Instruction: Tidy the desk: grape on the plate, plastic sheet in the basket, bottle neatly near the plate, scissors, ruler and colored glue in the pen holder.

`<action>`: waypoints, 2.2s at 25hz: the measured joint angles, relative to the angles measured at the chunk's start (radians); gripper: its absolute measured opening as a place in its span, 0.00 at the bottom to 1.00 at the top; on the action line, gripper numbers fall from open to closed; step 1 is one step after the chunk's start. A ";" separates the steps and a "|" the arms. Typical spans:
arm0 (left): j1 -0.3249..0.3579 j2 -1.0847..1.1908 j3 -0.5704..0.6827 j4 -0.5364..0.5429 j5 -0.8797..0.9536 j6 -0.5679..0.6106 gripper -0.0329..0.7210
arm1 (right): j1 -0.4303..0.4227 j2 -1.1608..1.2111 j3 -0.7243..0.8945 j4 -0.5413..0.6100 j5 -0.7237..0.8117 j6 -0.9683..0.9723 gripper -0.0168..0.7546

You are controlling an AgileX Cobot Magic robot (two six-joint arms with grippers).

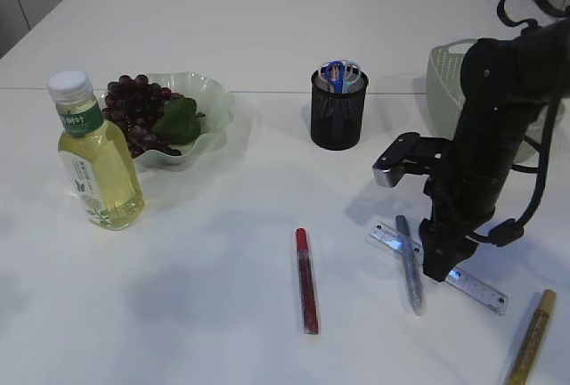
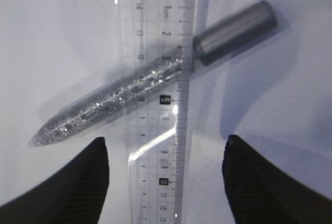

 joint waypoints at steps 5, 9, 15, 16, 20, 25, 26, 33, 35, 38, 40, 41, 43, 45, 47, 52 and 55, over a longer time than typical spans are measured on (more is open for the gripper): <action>0.000 0.000 0.000 0.000 0.000 0.000 0.61 | 0.000 0.010 0.000 -0.002 -0.006 0.006 0.72; 0.000 0.000 0.000 0.000 0.000 0.000 0.61 | 0.000 0.015 0.000 -0.002 -0.008 0.013 0.72; 0.000 0.000 0.000 0.000 0.000 0.000 0.61 | 0.022 0.015 0.000 -0.015 -0.008 0.027 0.72; 0.000 0.000 0.000 0.000 0.000 0.000 0.61 | 0.029 0.015 0.000 -0.021 -0.008 0.027 0.72; 0.000 0.000 0.000 0.000 0.000 0.000 0.61 | 0.044 0.015 0.000 -0.043 -0.017 0.041 0.72; 0.000 0.000 0.000 0.000 0.000 0.000 0.61 | 0.046 0.017 0.000 -0.069 -0.021 0.062 0.72; 0.000 0.000 0.000 0.000 0.000 0.000 0.61 | 0.046 0.022 0.000 -0.069 -0.021 0.064 0.72; 0.000 0.000 0.000 0.000 0.002 0.000 0.61 | 0.046 0.037 -0.004 -0.072 -0.021 0.087 0.72; 0.000 0.000 0.000 0.000 0.002 0.000 0.61 | 0.046 0.037 -0.004 -0.072 -0.021 0.087 0.71; 0.000 0.000 0.000 0.000 0.002 0.000 0.61 | 0.046 0.037 -0.006 -0.072 -0.021 0.087 0.66; 0.000 0.000 0.000 0.000 0.002 0.000 0.61 | 0.046 0.038 -0.006 -0.072 -0.018 0.087 0.60; 0.000 0.000 0.000 0.000 0.002 0.000 0.61 | 0.046 0.038 -0.006 -0.072 -0.016 0.087 0.57; 0.000 0.000 0.000 0.000 0.002 0.000 0.61 | 0.046 0.039 -0.006 -0.072 -0.005 0.087 0.52; 0.000 0.000 0.000 0.000 0.002 0.000 0.61 | 0.046 0.039 -0.006 -0.070 0.002 0.089 0.46; 0.000 0.000 0.000 0.000 0.002 0.000 0.61 | 0.046 0.039 -0.008 -0.059 0.016 0.102 0.43; 0.000 0.000 0.000 0.000 0.002 0.000 0.61 | 0.046 0.050 -0.030 -0.042 0.044 0.184 0.41; 0.000 0.000 0.000 0.000 0.002 0.000 0.61 | 0.046 0.050 -0.042 -0.040 0.056 0.198 0.41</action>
